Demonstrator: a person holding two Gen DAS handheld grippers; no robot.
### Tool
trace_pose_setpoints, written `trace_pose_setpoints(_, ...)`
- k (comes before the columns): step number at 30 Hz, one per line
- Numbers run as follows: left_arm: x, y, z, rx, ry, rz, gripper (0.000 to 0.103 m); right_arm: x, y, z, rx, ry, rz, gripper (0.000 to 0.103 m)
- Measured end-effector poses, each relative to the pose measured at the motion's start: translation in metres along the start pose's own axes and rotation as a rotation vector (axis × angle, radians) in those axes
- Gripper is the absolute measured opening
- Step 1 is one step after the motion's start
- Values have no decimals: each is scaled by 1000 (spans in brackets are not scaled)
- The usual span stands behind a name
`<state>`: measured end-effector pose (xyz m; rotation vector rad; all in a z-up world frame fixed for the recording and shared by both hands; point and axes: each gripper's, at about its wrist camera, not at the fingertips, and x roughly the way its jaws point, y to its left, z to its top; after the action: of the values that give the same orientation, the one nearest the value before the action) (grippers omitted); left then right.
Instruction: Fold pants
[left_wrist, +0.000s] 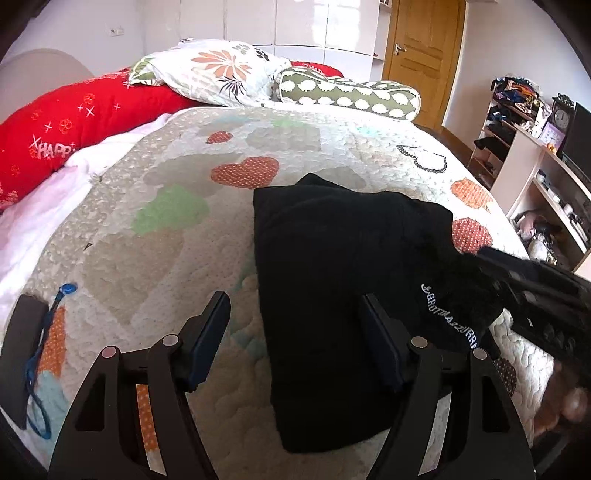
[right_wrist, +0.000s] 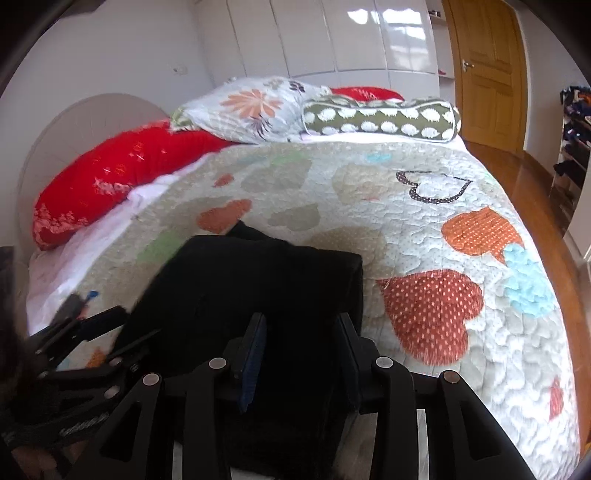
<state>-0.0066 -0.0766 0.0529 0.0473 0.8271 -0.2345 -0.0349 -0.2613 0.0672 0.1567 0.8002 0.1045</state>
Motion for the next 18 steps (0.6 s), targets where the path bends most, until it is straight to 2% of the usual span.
trace_pose_setpoints(5,1,0,-4,-19,-6,-2,73,12,2,-25,-23,54,-39,36)
trace_pose_setpoints(9,-8,-2,-6,-17,-22,13,73,4,2,-23,-1,47,-38,37)
trace_pose_setpoints(18,-47,-1,-11,-13,-92,44,73,-37,22,-14,0,-52,-41,43)
